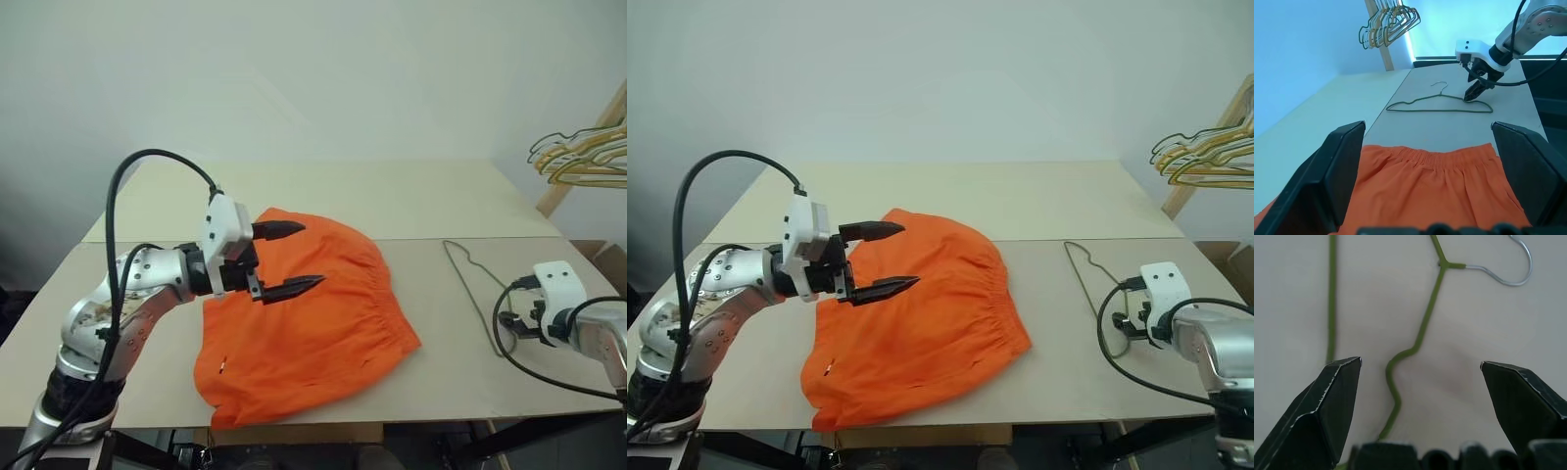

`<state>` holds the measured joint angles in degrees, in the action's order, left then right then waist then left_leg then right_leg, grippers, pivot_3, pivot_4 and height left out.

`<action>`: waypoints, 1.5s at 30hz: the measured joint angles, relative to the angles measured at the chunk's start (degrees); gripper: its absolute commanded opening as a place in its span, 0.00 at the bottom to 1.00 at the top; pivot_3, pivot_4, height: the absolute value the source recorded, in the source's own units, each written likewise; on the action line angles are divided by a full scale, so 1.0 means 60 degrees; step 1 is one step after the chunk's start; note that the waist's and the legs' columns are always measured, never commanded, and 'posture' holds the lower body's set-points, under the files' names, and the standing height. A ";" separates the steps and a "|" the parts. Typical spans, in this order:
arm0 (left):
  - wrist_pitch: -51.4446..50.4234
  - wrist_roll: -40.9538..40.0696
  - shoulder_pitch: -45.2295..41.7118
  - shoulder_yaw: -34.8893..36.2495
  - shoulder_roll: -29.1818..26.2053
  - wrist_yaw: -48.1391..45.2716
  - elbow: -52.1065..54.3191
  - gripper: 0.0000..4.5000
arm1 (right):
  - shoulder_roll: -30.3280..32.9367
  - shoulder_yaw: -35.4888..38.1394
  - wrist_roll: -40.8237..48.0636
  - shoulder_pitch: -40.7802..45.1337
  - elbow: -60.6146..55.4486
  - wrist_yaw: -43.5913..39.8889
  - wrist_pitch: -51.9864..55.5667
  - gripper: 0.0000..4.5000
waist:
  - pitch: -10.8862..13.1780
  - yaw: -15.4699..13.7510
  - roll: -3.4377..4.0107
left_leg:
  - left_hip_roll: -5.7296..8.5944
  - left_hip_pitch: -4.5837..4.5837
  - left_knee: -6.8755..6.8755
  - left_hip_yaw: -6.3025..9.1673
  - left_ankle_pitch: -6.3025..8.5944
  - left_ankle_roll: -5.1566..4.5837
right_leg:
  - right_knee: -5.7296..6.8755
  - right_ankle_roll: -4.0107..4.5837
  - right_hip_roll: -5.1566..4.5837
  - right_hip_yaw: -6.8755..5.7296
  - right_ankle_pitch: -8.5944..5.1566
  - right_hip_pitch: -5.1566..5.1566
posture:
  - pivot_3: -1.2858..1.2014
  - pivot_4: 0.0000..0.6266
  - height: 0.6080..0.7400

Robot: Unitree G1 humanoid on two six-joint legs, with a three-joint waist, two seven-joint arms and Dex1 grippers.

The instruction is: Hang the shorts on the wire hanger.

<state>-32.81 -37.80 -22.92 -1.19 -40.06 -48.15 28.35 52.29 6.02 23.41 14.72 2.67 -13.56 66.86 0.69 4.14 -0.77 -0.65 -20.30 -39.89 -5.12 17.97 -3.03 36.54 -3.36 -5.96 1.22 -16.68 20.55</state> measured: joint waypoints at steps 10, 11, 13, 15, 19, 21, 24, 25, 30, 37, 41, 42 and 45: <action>-0.0005 -0.0100 0.0631 0.0080 -0.0724 -0.0770 0.0317 1.00 | 0.0221 -0.0396 -0.0031 0.0263 0.0148 -0.1405 0.1165 0.92 | 0.0002 -0.0048 -0.0002 | -0.0004 0.0002 -0.0003 0.0005 0.0001 -0.0002 | 0.0010 -0.0004 -0.0001 -0.0003 0.0002 0.0000 | 0.48 0.00 1.00; -0.0001 -0.0110 0.0664 0.0124 -0.0797 -0.0870 0.0387 1.00 | 0.0227 -0.0376 -0.0041 0.0261 0.0149 -0.1485 0.1288 0.87 | 0.0002 -0.0052 -0.0003 | -0.0004 0.0003 -0.0002 0.0005 0.0001 -0.0002 | 0.0009 -0.0004 -0.0001 -0.0004 0.0002 -0.0002 | 0.48 0.00 1.00; 0.0017 -0.0134 0.0755 0.0249 -0.0848 -0.1021 0.0422 1.00 | 0.0227 -0.0371 -0.0042 0.0263 0.0166 -0.1573 0.1469 0.73 | 0.0002 -0.0065 -0.0003 | -0.0003 0.0004 -0.0003 0.0006 0.0001 -0.0002 | 0.0007 -0.0004 -0.0002 -0.0005 0.0002 -0.0005 | 0.48 0.00 1.00; 0.0017 -0.0153 0.0824 0.0282 -0.0865 -0.1129 0.0428 1.00 | 0.0216 -0.0359 -0.0042 0.0317 0.0240 -0.1623 0.1640 0.59 | 0.0003 -0.0105 -0.0005 | -0.0003 0.0003 -0.0003 0.0007 0.0001 -0.0002 | 0.0004 -0.0004 -0.0003 -0.0008 0.0002 -0.0007 | 0.48 0.00 1.00; 0.0017 -0.0151 0.0821 0.0316 -0.0864 -0.1180 0.0453 1.00 | 0.0021 -0.0169 -0.0062 0.0467 0.0441 -0.1594 0.1890 0.30 | 0.0004 -0.0173 -0.0019 | -0.0003 0.0003 -0.0003 0.0009 0.0002 -0.0003 | -0.0008 -0.0007 -0.0003 -0.0012 0.0004 -0.0014 | 0.48 0.00 1.00; 0.0016 -0.0138 0.0821 0.0316 -0.0863 -0.1182 0.0457 1.00 | -0.0003 -0.0143 -0.0193 0.0471 0.0464 -0.1472 0.1919 0.13 | 0.0005 -0.0203 -0.0019 | -0.0003 0.0003 -0.0003 0.0009 0.0001 -0.0002 | -0.0017 -0.0010 -0.0003 -0.0012 0.0006 -0.0015 | 0.48 0.00 1.00; 0.0028 -0.0136 0.0820 0.0316 -0.0859 -0.1261 0.0456 1.00 | -0.0112 0.0008 -0.0362 0.0458 0.0442 -0.1347 0.1922 0.00 | 0.0005 -0.0229 -0.0020 | -0.0005 0.0002 0.0000 0.0010 0.0001 0.0000 | -0.0024 -0.0009 -0.0002 -0.0015 0.0007 -0.0016 | 0.48 0.00 1.00; 0.0031 -0.0136 0.0815 0.0316 -0.0849 -0.1291 0.0454 1.00 | -0.0148 0.0046 -0.0428 0.0407 0.0413 -0.1290 0.1822 0.00 | 0.0005 -0.0231 -0.0020 | -0.0006 0.0001 0.0000 0.0009 0.0001 0.0000 | -0.0029 -0.0009 -0.0001 -0.0016 0.0008 -0.0016 | 0.48 0.00 1.00; 0.0043 -0.0101 0.0685 0.0318 -0.0835 -0.1399 0.0306 1.00 | -0.0152 0.0055 -0.0898 0.0179 0.0577 -0.1196 0.0988 0.00 | 0.0007 -0.0232 -0.0017 | -0.0004 -0.0003 0.0000 0.0005 0.0001 -0.0001 | -0.0057 -0.0021 -0.0002 -0.0014 0.0023 -0.0023 | 0.47 0.00 1.00; 0.0298 0.0144 0.0370 0.0352 -0.0761 -0.1439 -0.0091 1.00 | 0.0383 -0.0421 -0.2188 -0.1218 -0.1643 -0.1282 -0.2195 0.00 | 0.0033 -0.0236 0.0036 | -0.0001 -0.0055 0.0002 0.0005 -0.0002 0.0004 | -0.0052 -0.0026 0.0000 -0.0011 0.0024 0.0036 | 0.48 0.00 1.00; 0.0244 0.0124 -0.0472 0.0425 -0.0502 -0.1100 -0.0633 1.00 | 0.0949 -0.0642 -0.3573 -0.1574 -0.2755 -0.1259 -0.5450 0.00 | 0.0032 -0.0228 0.0038 | -0.0004 -0.0124 -0.0027 0.0005 -0.0016 0.0021 | -0.0042 -0.0040 0.0023 0.0001 0.0044 0.0105 | 0.47 0.00 1.00; 0.0244 0.0151 -0.0661 0.0457 -0.0476 -0.1042 -0.0868 1.00 | 0.1294 -0.0785 -0.4064 -0.1636 -0.2843 -0.1237 -0.6523 0.00 | 0.0033 -0.0227 0.0038 | -0.0002 -0.0129 -0.0030 0.0003 -0.0029 0.0043 | -0.0041 -0.0041 0.0023 0.0002 0.0044 0.0112 | 0.47 0.00 1.00; 0.0248 0.0325 -0.1458 0.0470 -0.0362 -0.0946 -0.1773 1.00 | 0.1703 -0.1003 -0.5502 -0.1487 -0.2691 -0.0979 -0.9961 0.00 | 0.0044 -0.0211 0.0016 | -0.0011 -0.0136 -0.0037 0.0002 -0.0036 0.0055 | -0.0051 -0.0040 0.0041 0.0002 0.0046 0.0116 | 0.47 0.00 1.00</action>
<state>-31.33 -35.85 -31.67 1.63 -42.24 -53.82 17.71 62.51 0.00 -9.61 5.80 -13.47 -19.44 7.09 0.95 2.87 -0.68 -0.72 -21.12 -40.12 -5.11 17.76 -2.71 36.23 -3.59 -5.71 1.23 -16.40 21.25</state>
